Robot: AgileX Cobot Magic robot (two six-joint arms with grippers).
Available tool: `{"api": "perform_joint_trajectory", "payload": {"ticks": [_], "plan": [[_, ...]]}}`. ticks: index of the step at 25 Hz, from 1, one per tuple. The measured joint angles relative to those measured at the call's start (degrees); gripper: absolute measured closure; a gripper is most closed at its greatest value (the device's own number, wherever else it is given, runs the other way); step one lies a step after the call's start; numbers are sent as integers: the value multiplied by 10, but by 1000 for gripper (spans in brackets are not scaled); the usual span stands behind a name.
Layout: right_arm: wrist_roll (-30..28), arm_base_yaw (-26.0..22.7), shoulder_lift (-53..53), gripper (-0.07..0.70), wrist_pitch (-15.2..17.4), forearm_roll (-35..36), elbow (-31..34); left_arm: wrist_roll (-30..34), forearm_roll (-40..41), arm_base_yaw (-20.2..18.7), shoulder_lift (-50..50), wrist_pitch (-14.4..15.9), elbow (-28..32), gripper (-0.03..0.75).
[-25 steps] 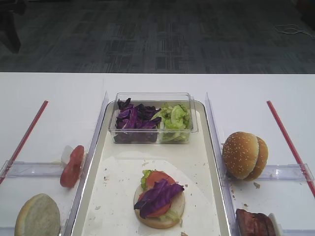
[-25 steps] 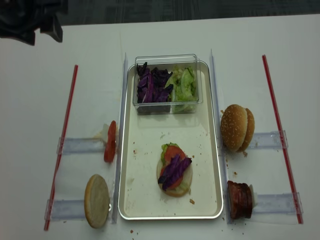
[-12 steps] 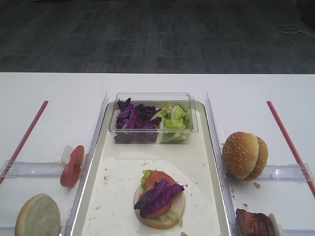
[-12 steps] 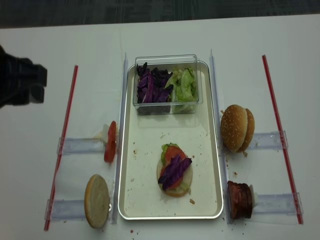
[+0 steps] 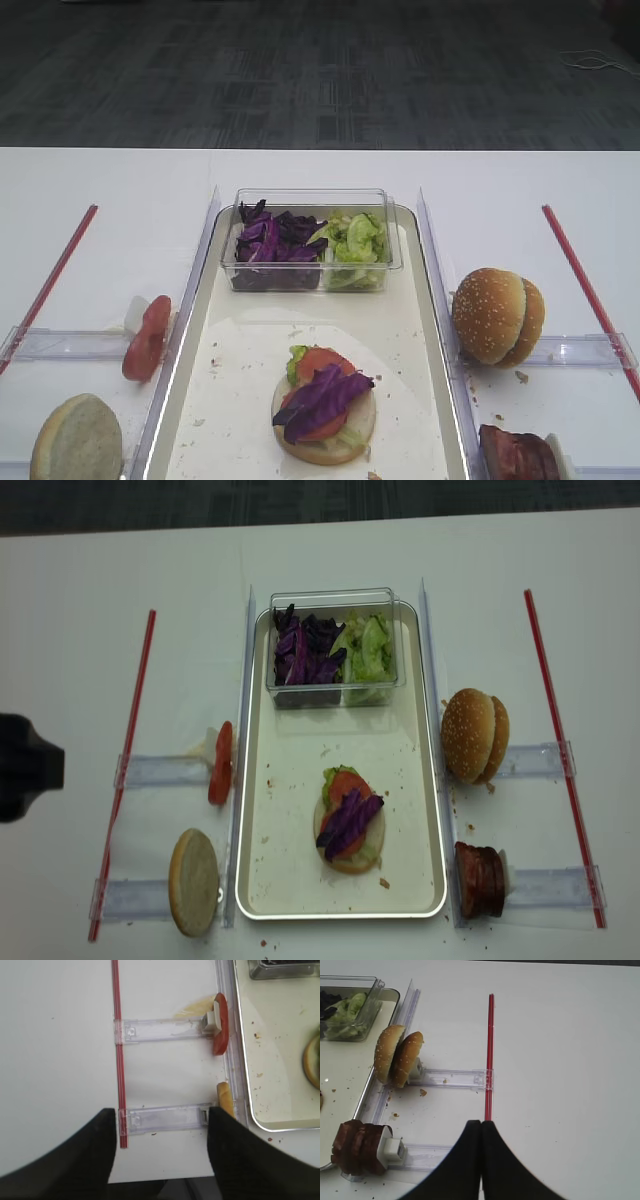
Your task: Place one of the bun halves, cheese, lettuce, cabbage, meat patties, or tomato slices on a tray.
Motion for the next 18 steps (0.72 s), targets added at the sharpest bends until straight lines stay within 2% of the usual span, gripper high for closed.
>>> {"api": "perform_joint_trajectory", "payload": {"ticks": [6, 18], "plan": [[0, 0, 0, 568, 0, 0, 0, 1, 0, 0, -91, 4, 53, 367], [0, 0, 0, 568, 0, 0, 0, 11, 0, 0, -290, 8, 150, 372]]}}
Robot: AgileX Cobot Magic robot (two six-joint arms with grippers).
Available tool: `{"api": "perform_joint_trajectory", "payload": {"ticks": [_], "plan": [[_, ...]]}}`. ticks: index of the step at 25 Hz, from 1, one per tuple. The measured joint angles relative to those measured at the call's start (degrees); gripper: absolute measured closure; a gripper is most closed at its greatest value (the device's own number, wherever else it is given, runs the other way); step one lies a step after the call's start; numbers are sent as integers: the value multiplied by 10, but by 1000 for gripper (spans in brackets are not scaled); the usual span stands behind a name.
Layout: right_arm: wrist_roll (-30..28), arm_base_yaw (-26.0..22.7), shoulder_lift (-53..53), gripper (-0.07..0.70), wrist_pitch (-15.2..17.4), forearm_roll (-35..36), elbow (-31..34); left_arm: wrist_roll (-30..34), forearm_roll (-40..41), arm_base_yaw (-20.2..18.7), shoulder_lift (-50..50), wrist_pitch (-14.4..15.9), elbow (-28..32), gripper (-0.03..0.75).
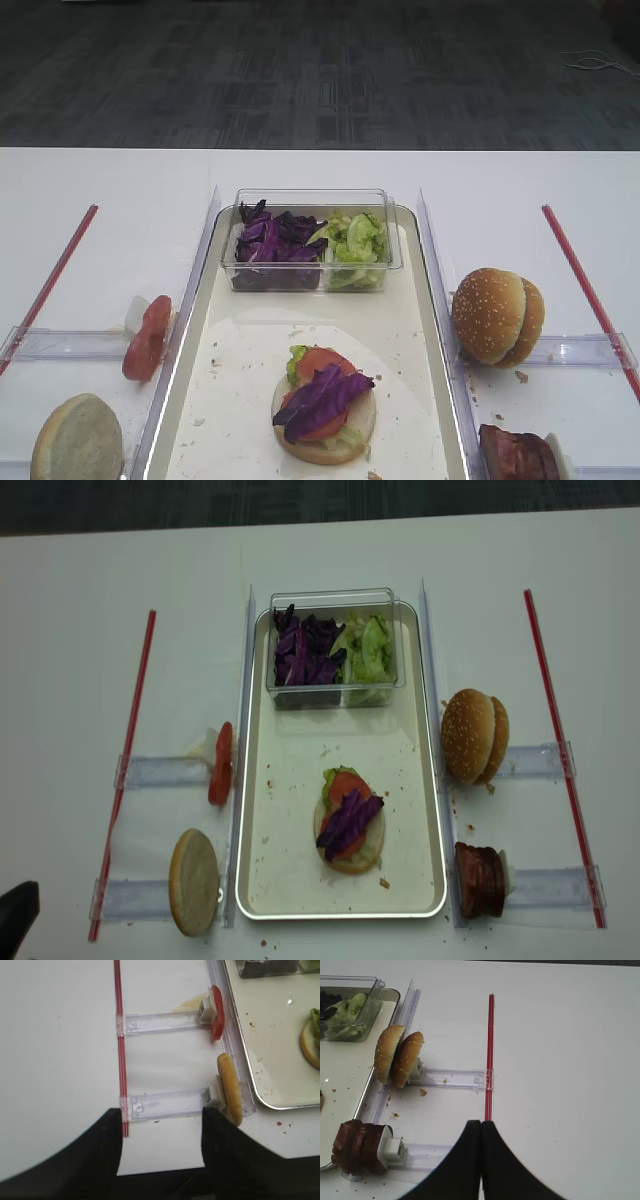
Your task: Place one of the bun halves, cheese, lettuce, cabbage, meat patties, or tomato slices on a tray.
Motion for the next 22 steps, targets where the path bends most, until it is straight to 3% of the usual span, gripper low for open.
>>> {"api": "perform_joint_trajectory", "payload": {"ticks": [10, 18, 22], "plan": [[0, 0, 0, 568, 0, 0, 0, 0, 0, 0, -159, 5, 51, 373], [0, 0, 0, 568, 0, 0, 0, 3, 0, 0, -170, 8, 73, 373], [0, 0, 0, 568, 0, 0, 0, 10, 0, 0, -170, -28, 89, 373]]}}
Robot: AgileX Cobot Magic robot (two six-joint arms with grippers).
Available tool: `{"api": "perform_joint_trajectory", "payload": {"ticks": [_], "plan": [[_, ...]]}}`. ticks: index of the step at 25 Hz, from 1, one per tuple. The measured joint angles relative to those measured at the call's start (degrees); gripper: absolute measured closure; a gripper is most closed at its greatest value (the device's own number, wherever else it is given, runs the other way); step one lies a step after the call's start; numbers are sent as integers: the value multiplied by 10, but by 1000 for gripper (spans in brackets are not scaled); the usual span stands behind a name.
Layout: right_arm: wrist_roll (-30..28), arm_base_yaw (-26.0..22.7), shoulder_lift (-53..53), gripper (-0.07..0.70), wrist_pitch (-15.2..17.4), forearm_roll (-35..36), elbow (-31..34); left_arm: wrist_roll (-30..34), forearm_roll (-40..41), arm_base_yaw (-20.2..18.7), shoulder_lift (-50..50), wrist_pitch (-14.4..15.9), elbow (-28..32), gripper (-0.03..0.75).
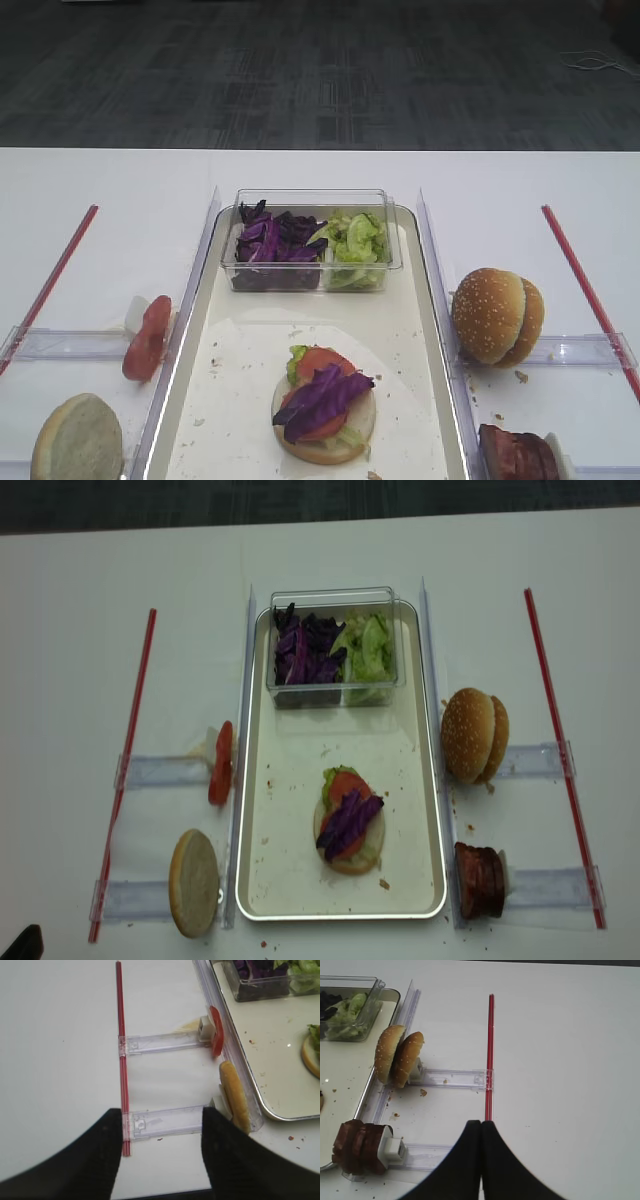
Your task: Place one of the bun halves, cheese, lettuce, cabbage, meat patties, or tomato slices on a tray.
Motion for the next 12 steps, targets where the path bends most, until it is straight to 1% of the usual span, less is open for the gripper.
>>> {"api": "perform_joint_trajectory", "payload": {"ticks": [4, 12], "plan": [[0, 0, 0, 568, 0, 0, 0, 1, 0, 0, 0, -11, 7, 373], [0, 0, 0, 568, 0, 0, 0, 1, 0, 0, 0, -14, 7, 374]]}}
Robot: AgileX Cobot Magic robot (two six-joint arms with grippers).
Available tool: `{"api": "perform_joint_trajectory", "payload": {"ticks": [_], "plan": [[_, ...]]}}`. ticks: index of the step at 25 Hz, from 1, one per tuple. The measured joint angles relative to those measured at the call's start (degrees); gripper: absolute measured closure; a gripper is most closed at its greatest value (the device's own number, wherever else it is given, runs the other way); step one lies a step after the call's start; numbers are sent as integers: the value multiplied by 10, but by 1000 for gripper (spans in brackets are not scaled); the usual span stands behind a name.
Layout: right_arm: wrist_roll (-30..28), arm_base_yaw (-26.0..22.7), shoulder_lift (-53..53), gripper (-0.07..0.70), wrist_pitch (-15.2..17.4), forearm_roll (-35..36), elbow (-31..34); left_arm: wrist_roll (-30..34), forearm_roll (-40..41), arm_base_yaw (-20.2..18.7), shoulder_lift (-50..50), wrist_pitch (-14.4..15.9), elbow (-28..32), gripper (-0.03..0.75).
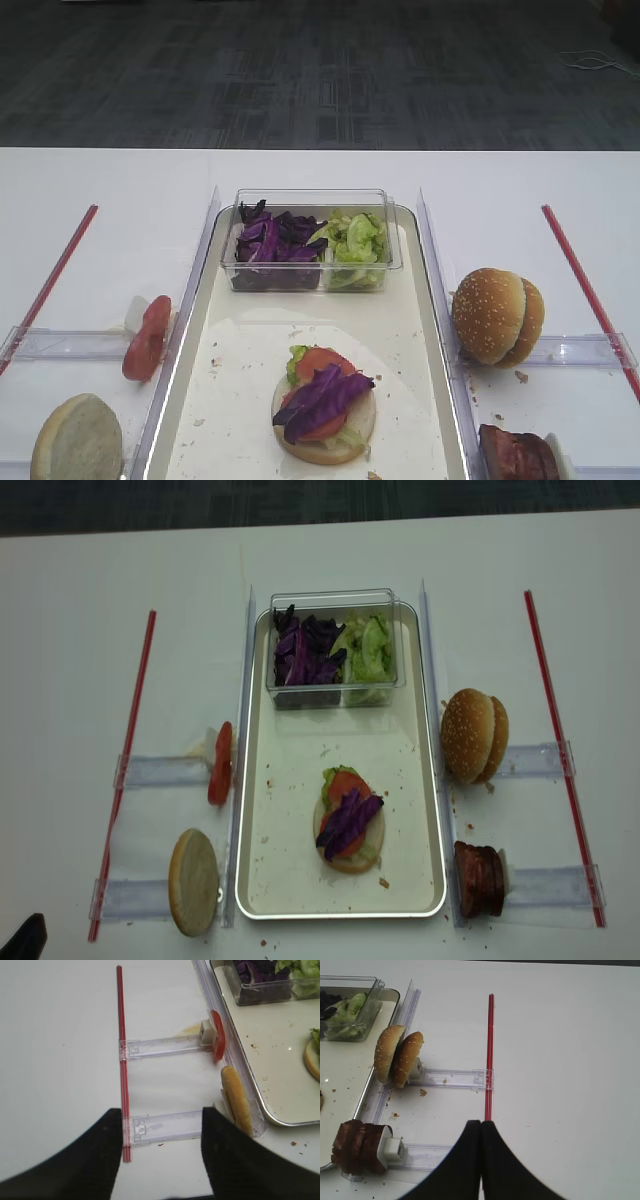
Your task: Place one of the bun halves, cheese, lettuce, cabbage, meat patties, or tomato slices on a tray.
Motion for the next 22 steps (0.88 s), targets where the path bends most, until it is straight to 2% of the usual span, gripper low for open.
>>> {"api": "perform_joint_trajectory", "payload": {"ticks": [7, 14, 22], "plan": [[0, 0, 0, 568, 0, 0, 0, -20, 16, 0, 0, -1, 0, 354], [0, 0, 0, 568, 0, 0, 0, -37, 26, 0, 0, -1, 0, 142], [0, 0, 0, 568, 0, 0, 0, -43, 31, 0, 0, -1, 0, 106]]}}
